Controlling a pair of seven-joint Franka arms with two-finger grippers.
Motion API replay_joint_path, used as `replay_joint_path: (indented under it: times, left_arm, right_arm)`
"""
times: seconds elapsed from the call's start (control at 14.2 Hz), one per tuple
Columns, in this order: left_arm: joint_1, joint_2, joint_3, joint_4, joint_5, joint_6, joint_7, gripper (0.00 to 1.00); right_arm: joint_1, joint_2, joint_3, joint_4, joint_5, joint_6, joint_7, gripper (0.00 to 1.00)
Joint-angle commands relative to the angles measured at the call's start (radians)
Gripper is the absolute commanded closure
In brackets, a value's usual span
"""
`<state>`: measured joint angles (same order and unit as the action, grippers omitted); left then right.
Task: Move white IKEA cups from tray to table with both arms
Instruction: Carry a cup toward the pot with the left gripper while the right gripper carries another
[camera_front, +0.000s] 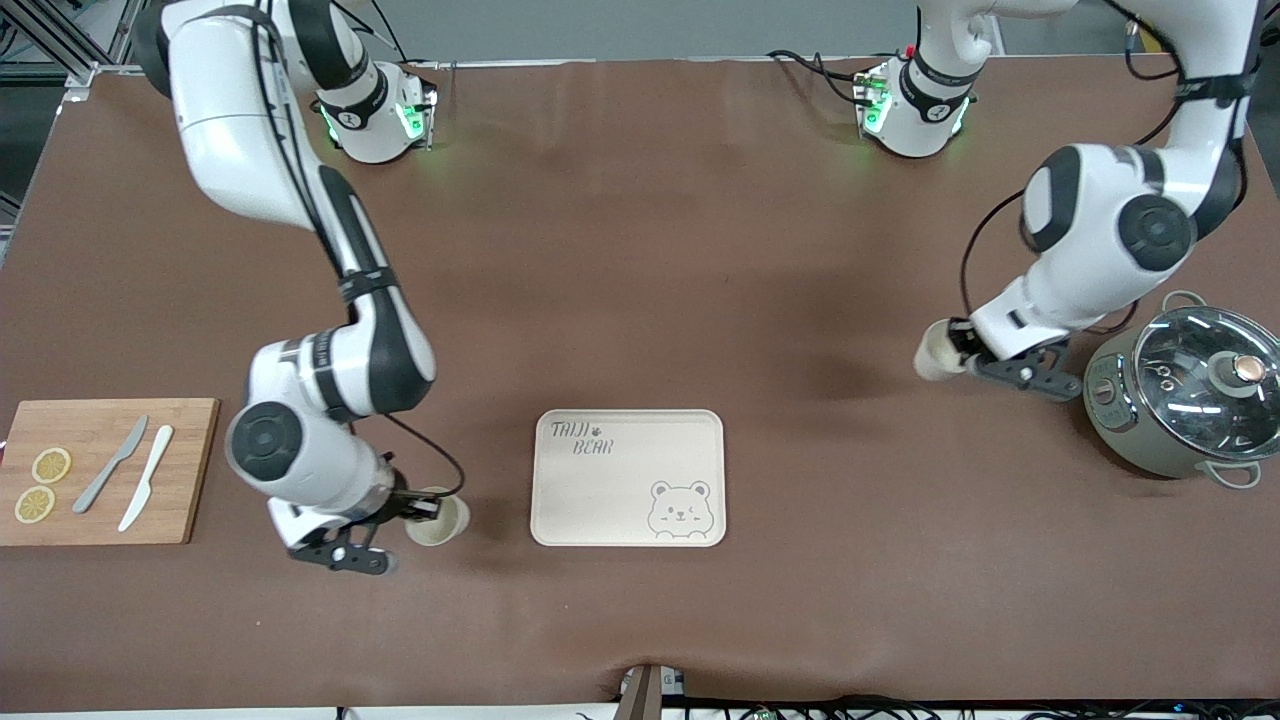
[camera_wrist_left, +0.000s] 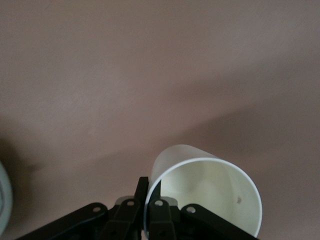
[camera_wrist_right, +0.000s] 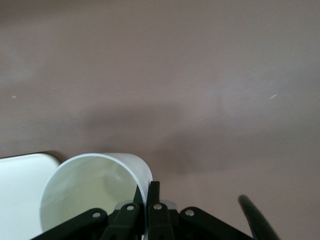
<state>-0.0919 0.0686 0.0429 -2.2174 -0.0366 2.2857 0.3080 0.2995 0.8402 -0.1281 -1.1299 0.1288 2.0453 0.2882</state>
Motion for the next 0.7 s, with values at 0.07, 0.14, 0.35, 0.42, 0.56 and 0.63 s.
replay_joint_path:
  times: [0.07, 0.14, 0.35, 0.42, 0.56, 0.63]
  left_arm:
    - [0.142, -0.04, -0.014, -0.114, -0.049, 0.095, 0.242, 1.0]
    - [0.146, -0.015, -0.014, -0.116, -0.064, 0.131, 0.262, 1.0]
    - [0.141, 0.088, -0.017, -0.114, -0.088, 0.268, 0.264, 1.0]
    - [0.141, 0.121, -0.023, -0.114, -0.092, 0.308, 0.264, 1.0]
    - [0.142, 0.178, -0.046, -0.108, -0.118, 0.372, 0.264, 1.0]
    - [0.142, 0.201, -0.064, -0.107, -0.153, 0.391, 0.264, 1.0]
  right_arm:
    - [-0.103, -0.029, 0.021, 0.001, 0.005, -0.025, -0.219, 1.0]
    - [-0.124, -0.029, 0.021, 0.001, 0.005, -0.025, -0.274, 1.0]
    - [-0.196, -0.029, 0.019, -0.001, 0.008, -0.022, -0.432, 1.0]
    - [-0.219, -0.029, 0.019, -0.004, 0.009, -0.017, -0.481, 1.0]
    - [-0.261, -0.024, 0.021, -0.01, 0.032, -0.01, -0.562, 1.0]
    - [-0.284, -0.02, 0.019, -0.011, 0.049, -0.007, -0.611, 1.0]
